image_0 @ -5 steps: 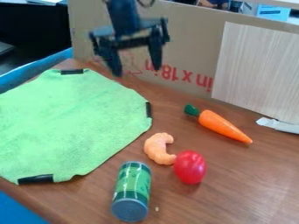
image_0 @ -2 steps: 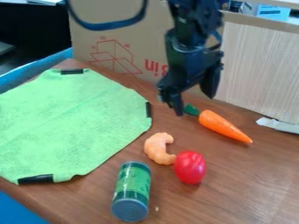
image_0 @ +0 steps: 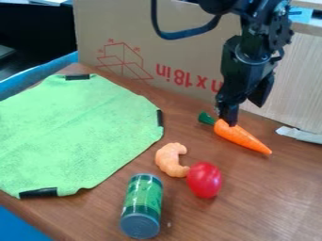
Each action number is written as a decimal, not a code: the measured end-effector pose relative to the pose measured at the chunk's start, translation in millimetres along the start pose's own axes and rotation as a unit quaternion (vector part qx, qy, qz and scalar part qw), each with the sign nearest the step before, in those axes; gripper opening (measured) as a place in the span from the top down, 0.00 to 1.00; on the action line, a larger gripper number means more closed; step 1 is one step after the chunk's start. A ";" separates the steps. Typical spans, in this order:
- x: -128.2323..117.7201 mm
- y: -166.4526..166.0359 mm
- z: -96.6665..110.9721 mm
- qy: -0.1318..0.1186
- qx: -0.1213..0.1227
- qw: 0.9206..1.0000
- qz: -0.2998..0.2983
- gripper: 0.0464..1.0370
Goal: Move the object to the left side of the cloth.
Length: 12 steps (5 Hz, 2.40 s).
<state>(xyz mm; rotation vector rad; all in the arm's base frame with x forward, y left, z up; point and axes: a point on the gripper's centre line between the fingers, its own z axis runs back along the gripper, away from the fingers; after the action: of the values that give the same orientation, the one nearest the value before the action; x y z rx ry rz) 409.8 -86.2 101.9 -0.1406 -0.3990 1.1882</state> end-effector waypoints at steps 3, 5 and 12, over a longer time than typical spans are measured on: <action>4.8 -10.7 -38.8 -0.007 0.035 0.999 0.003 0.04; -0.6 -4.3 -52.6 0.000 0.064 0.998 -0.002 0.04; 80.4 36.8 9.3 0.130 0.000 0.990 -0.053 0.49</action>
<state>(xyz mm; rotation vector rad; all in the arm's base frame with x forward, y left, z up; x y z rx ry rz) 399.4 0.8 117.3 -0.2667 -0.1752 1.0494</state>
